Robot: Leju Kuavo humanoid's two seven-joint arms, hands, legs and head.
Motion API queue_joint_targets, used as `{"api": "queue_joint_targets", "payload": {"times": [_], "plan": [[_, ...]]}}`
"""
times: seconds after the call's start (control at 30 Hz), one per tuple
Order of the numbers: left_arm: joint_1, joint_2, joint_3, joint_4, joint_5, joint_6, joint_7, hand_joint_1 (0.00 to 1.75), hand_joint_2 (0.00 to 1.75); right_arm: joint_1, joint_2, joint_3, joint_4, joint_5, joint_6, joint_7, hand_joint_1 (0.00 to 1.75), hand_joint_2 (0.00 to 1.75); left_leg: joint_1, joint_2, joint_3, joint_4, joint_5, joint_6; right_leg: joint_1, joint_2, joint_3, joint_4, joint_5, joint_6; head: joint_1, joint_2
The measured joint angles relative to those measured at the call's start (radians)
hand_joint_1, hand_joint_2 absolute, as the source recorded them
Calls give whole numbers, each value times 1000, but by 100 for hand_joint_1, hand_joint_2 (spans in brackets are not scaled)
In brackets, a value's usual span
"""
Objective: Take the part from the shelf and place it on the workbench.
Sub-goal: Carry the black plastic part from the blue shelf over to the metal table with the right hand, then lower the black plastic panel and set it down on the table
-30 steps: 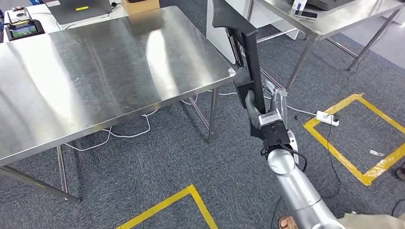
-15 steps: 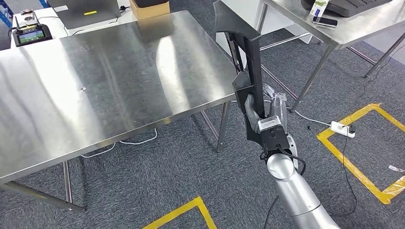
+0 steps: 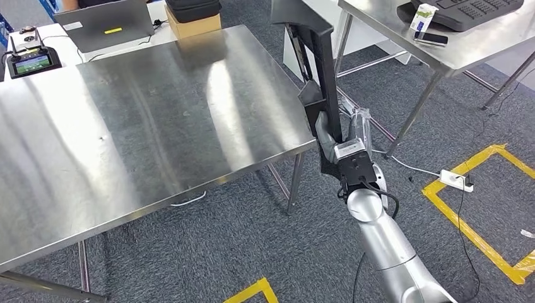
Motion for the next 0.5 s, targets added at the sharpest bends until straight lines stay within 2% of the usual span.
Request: {"api": "queue_joint_targets", "payload": {"times": [0.07, 0.1, 0.13, 0.17, 0.23, 0.27, 0.3, 0.33, 0.37, 0.4, 0.43, 0.47, 0.5], "plan": [[-1, -2, 2, 0, 1, 0, 1, 0, 0, -10, 0, 2, 5, 0, 0, -1, 175, 175, -1, 0, 23, -11, -5, 17, 3, -1, 8, 13, 2, 13, 0, 0], [-2, -2, 2, 0, 1, 0, 1, 0, 0, -15, 0, 3, 7, 0, 0, -2, 175, 175, 0, 0, 36, -17, -6, 25, 3, -2, -4, 38, 4, 17, 0, 0], [-3, -3, 3, -1, 1, 0, 2, 0, 0, -19, 1, 4, 9, 0, 0, -3, 175, 175, 2, -1, 50, -22, -8, 31, 2, -3, -31, 84, 5, 20, 0, 0], [-4, -3, 3, -1, 1, 0, 2, 0, 0, -22, 0, 5, 12, 0, 0, -3, 175, 175, 3, -1, 61, -27, -13, 35, 1, -4, -72, 147, -1, 21, 0, 0], [-4, -3, 3, -1, 1, 0, 2, 0, 0, -25, 0, 6, 19, 0, 0, -3, 175, 175, 4, -4, 80, -29, -31, 37, -3, -4, -169, 272, -42, 17, 1, 0], [-3, -4, 3, -1, 1, 0, 2, 0, 0, -25, 0, 7, 23, 0, 0, -3, 175, 175, 4, -6, 91, -29, -42, 35, -4, -4, -208, 303, -68, 16, 1, 0], [-2, -6, 3, 0, 1, 0, 2, 0, 0, -24, 0, 7, 26, 0, 0, -3, 175, 175, 4, -8, 105, -29, -54, 32, -6, -5, -232, 303, -85, 18, 1, 0], [-1, -7, 3, 0, 1, 0, 2, 0, 0, -25, 0, 8, 29, 0, 0, -3, 175, 175, 5, -10, 120, -29, -66, 30, -8, -6, -239, 271, -80, 25, 1, 0], [0, -8, 3, 0, 1, 0, 2, 0, 0, -25, 0, 8, 31, 0, 0, -3, 175, 175, 6, -12, 137, -29, -79, 27, -11, -8, -232, 214, -50, 38, 1, 0], [0, -8, 3, 0, 1, 0, 3, 0, 0, -25, 0, 8, 33, 0, 0, -3, 175, 175, 6, -13, 150, -29, -91, 22, -13, -12, -220, 143, 6, 51, 1, 0], [0, -8, 4, 0, 1, 0, 3, 0, 0, -25, 0, 8, 36, -1, 0, -4, 175, 175, 4, -14, 165, -27, -105, 17, -14, -18, -207, 82, 61, 57, 1, 0], [-1, -8, 4, 0, 2, 0, 3, 0, 0, -26, 0, 9, 39, -2, 0, -4, 175, 175, 2, -14, 173, -27, -118, 11, -13, -22, -194, 40, 107, 53, 1, 0], [-2, -8, 5, 1, 3, 0, 4, 0, 0, -27, 0, 10, 42, -2, -1, -4, 175, 175, -1, -14, 180, -25, -128, 5, -13, -25, -186, 19, 137, 43, 0, 0]]}}
